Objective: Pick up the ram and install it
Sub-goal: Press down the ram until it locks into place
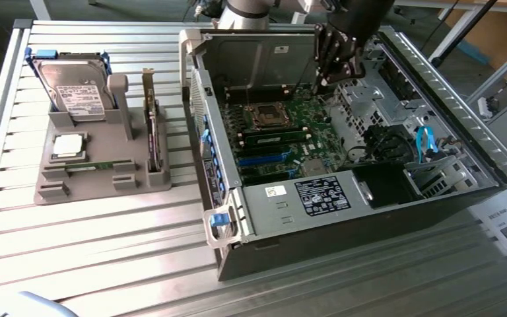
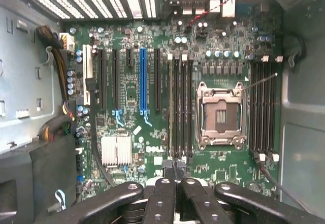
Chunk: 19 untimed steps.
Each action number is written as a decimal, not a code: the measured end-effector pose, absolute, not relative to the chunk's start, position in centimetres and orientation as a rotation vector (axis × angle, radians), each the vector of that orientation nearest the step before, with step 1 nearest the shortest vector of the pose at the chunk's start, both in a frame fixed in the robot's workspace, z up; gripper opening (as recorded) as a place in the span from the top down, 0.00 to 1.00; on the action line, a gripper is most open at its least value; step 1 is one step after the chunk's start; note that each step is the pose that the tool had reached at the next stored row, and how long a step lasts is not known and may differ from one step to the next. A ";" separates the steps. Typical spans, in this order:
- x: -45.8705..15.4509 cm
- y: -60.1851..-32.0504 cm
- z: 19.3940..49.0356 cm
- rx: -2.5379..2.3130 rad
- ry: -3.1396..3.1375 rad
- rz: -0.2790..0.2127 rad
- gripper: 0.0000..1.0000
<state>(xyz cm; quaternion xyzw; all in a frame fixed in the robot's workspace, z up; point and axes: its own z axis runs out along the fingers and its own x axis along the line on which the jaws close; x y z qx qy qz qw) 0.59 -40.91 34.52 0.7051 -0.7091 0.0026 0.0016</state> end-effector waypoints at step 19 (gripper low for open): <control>2.3 -40.9 34.5 2.209 -2.221 0.017 0.90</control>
